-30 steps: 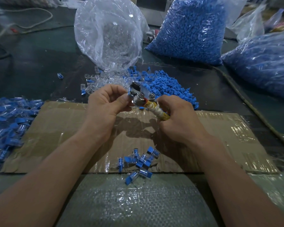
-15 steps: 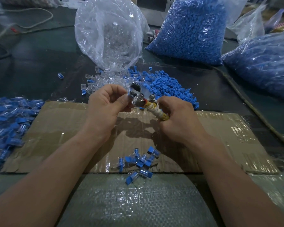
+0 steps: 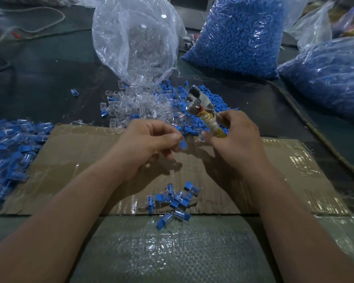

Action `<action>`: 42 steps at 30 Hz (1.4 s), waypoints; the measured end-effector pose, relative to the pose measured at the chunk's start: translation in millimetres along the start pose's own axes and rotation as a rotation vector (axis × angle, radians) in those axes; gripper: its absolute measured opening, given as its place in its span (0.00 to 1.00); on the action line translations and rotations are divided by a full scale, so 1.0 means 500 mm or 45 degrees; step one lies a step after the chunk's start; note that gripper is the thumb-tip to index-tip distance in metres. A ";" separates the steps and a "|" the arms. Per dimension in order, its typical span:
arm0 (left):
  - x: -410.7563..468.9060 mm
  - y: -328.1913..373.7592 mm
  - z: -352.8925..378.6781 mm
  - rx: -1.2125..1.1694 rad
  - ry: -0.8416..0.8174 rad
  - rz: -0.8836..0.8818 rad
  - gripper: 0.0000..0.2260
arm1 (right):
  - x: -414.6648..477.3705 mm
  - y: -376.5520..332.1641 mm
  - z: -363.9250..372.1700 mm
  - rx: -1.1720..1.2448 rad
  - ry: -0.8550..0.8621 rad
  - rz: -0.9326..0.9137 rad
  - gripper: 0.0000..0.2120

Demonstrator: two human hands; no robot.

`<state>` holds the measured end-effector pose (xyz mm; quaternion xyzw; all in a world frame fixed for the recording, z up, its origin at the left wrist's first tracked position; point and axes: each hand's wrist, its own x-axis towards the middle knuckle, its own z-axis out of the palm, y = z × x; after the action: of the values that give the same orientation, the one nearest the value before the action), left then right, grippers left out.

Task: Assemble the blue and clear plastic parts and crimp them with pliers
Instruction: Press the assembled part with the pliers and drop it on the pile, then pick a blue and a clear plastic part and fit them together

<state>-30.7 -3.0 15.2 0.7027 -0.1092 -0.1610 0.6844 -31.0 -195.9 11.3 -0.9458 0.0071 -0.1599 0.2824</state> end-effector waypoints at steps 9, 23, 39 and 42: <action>-0.011 0.003 0.001 0.102 -0.360 0.015 0.01 | 0.015 0.022 -0.002 -0.199 -0.062 0.239 0.31; 0.015 -0.018 -0.003 0.625 0.497 0.312 0.05 | 0.020 0.028 0.006 -0.401 -0.186 0.278 0.36; 0.040 -0.053 -0.012 1.450 0.052 0.235 0.20 | 0.011 0.010 0.006 -0.329 0.008 0.083 0.32; 0.038 -0.049 -0.011 1.459 0.113 0.337 0.18 | 0.003 -0.010 0.008 -0.145 0.150 -0.124 0.21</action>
<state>-12.5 -4.1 -10.6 0.9468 -0.2370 0.0401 0.2138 -28.6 -189.8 11.1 -0.9485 -0.0133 -0.2281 0.2193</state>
